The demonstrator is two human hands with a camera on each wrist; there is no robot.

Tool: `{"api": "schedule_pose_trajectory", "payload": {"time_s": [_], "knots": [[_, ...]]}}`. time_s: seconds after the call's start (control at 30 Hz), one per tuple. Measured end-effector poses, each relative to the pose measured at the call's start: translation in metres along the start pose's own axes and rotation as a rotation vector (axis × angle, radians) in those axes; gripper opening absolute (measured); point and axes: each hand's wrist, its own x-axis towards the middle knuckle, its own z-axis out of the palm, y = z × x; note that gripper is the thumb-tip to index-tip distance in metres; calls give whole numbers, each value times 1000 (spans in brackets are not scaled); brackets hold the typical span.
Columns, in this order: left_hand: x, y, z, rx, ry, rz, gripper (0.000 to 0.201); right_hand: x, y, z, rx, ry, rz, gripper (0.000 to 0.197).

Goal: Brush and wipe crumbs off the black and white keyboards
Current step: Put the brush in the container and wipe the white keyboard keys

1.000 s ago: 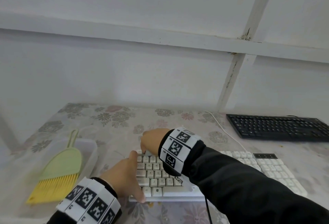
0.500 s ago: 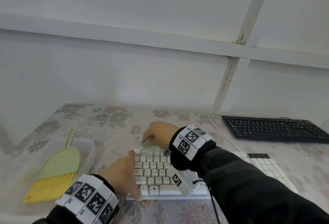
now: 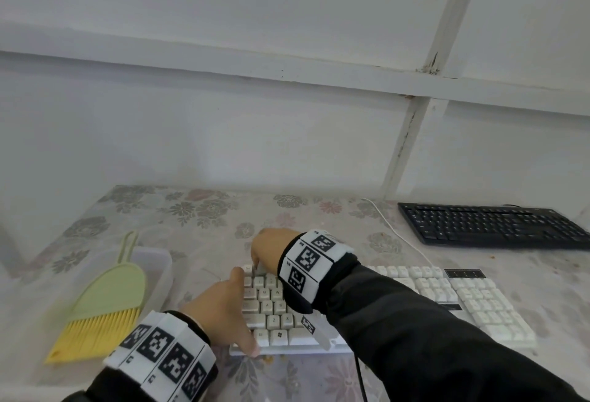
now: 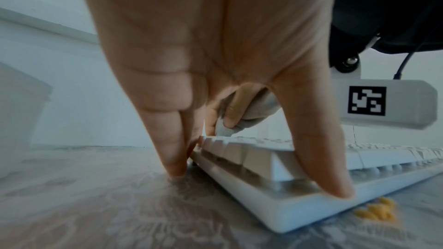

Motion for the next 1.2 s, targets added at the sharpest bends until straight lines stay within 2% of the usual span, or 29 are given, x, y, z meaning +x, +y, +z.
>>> {"api": "schedule_pose_trajectory", "payload": {"time_s": [0.07, 0.17, 0.3, 0.43, 0.5, 0.57, 0.6, 0.7, 0.73, 0.77, 0.87, 0.93, 1.03, 1.13, 1.2], "knots": [[1, 0, 0, 1, -1, -1, 79, -1, 8, 0, -2, 37, 28, 14], [2, -1, 1, 6, -11, -4, 81, -14, 24, -8, 124, 23, 61, 27], [4, -3, 2, 7, -19, -3, 85, -41, 34, -20, 342, 85, -49, 30], [6, -4, 2, 2, -26, -9, 80, -45, 23, -3, 287, 25, -103, 26], [6, -4, 2, -3, -27, -8, 80, -42, 21, 8, 291, 53, -92, 20], [6, -3, 2, -5, -28, -12, 82, -40, 23, 17, 293, 98, -79, 44], [5, -2, 2, -2, -26, -12, 84, -37, 26, 20, 307, 118, -75, 48], [3, 0, 1, 11, -20, -11, 87, -40, 38, 20, 348, 86, 63, 38], [2, 0, 1, 10, -18, -15, 88, -42, 44, 21, 367, 80, 88, 18], [2, 0, 1, 8, -18, -18, 89, -46, 50, 22, 383, 65, 115, 31], [2, 0, 1, 10, -23, -26, 90, -61, 63, 25, 377, 78, 105, 40], [2, 0, 2, 11, -25, -28, 90, -70, 65, 27, 339, 79, 103, 36], [2, 0, 2, 15, -28, -29, 91, -73, 63, 29, 310, 137, 144, 19], [2, 1, 2, 13, -30, -28, 90, -63, 59, 25, 348, 270, 171, 23], [2, 1, 1, 20, -30, -23, 88, -49, 46, 17, 440, 301, 101, 27]]}}
